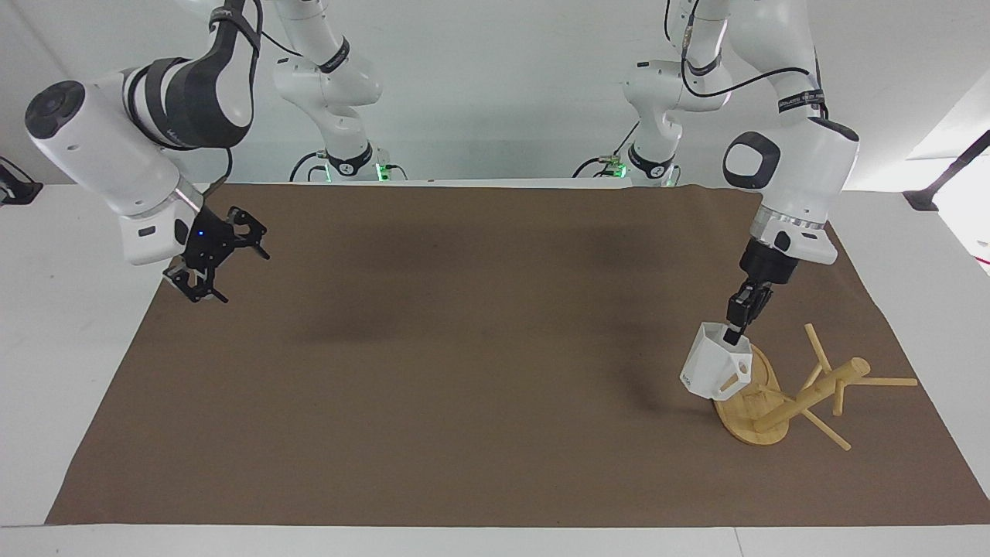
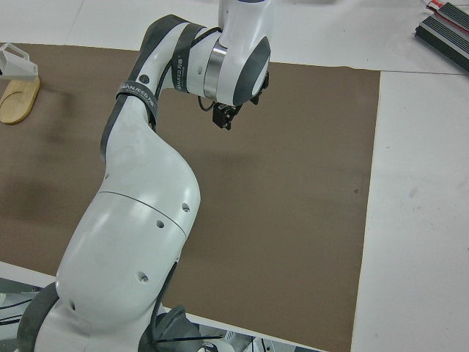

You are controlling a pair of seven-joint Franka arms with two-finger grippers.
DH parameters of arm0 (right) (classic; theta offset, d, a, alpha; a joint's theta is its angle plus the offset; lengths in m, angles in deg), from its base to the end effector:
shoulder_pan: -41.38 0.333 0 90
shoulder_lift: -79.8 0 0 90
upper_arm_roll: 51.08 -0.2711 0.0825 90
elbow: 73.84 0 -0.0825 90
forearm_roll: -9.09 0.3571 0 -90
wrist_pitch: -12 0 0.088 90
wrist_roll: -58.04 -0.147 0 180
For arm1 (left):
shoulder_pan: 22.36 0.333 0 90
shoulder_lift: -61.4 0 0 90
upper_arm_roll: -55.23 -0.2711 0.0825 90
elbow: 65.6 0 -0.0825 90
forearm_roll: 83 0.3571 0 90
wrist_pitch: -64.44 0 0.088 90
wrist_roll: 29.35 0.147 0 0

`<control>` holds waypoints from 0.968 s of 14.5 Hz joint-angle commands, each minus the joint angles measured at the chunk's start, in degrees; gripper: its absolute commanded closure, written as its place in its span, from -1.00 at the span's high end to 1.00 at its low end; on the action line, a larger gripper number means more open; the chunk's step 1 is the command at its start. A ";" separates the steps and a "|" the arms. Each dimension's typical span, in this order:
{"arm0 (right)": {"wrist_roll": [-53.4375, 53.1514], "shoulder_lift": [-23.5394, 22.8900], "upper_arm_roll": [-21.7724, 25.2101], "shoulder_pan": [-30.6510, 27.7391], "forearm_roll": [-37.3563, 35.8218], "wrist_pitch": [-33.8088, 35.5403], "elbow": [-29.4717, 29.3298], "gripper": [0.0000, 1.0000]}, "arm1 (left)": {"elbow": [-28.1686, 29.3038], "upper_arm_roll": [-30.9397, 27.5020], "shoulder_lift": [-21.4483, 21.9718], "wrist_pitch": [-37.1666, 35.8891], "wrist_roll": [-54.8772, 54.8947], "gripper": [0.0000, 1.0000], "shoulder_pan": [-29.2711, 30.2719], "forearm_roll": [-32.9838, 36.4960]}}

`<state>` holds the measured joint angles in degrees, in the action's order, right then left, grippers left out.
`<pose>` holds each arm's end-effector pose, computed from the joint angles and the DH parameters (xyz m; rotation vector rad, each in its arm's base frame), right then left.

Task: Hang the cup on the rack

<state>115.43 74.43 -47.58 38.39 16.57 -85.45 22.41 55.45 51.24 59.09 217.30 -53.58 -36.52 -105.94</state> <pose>0.5497 -0.0441 0.4522 -2.7216 -1.2594 -0.0054 0.5770 -0.0992 0.3878 2.5801 0.7342 0.5585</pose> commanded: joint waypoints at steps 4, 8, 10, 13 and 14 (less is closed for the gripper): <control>-26.15 5.37 -0.16 2.72 -7.81 14.01 -3.86 1.00 | -1.35 0.21 -0.67 -1.25 2.52 -1.00 2.38 -1.59; -36.89 5.81 0.28 3.08 -9.05 20.27 -7.57 1.00 | -1.26 0.21 -1.29 -0.81 2.53 -1.00 2.56 -3.51; -44.26 6.60 2.03 3.34 -9.23 22.39 -7.83 1.00 | -1.26 0.21 -1.29 -0.81 2.35 -1.00 2.64 -4.92; -54.46 7.04 2.48 3.52 -8.70 23.18 -7.04 1.00 | -1.17 0.21 -1.55 -0.90 2.44 -1.00 3.87 -6.33; -57.45 6.78 2.13 3.69 -8.44 23.36 -7.39 1.00 | -1.17 0.21 -1.64 -0.90 2.44 -1.00 3.87 -6.77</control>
<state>63.95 81.00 -44.89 41.57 8.16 -63.13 15.16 55.43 51.14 58.15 217.30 -52.62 -33.94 -110.88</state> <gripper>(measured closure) 0.000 0.965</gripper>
